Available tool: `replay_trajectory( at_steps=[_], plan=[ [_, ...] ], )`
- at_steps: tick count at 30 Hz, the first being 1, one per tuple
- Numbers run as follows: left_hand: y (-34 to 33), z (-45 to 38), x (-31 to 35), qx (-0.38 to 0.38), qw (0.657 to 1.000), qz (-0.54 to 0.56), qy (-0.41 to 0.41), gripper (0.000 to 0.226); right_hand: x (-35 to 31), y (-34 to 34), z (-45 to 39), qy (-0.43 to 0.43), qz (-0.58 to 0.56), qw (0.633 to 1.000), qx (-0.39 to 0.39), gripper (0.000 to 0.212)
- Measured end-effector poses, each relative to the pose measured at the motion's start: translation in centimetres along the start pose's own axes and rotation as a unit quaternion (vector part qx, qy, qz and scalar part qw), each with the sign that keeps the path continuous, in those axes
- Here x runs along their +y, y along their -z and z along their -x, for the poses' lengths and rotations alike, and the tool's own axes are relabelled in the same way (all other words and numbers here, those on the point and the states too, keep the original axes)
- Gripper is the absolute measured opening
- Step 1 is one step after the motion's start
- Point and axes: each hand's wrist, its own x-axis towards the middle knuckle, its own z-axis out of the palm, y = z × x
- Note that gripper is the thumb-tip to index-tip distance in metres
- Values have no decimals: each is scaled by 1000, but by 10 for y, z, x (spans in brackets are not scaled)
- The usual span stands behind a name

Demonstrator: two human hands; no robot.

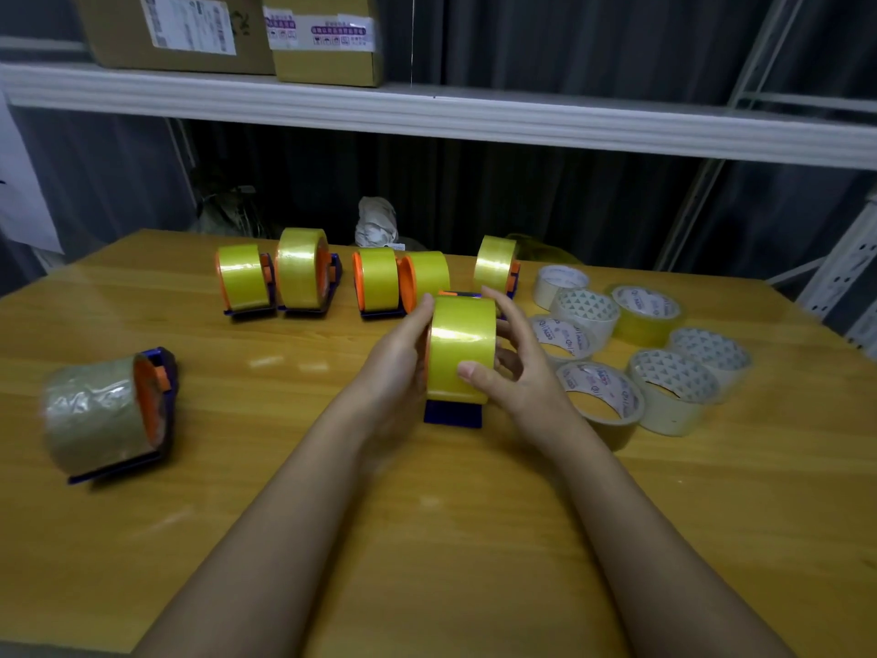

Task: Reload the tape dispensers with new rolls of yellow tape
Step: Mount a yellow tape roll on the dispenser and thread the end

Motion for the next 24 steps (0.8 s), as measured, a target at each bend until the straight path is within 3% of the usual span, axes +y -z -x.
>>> replay_trajectory(
  at_steps=[7,14,19,24],
  plan=[
    [-2,-3,-6,3,999,-45,-17,47,3,0,-1,-24,4,1000,14,69],
    [-3,-9,-15,6,998,-62,-33,42,6,-2,-3,-60,20,998,25,70],
    [-2,-10,-14,-1,997,-76,-31,41,-1,-2,-1,-129,-51,990,2,55],
    [3,-11,-12,27,997,-60,-35,39,1,0,-1,-91,-47,994,-23,78]
  ],
)
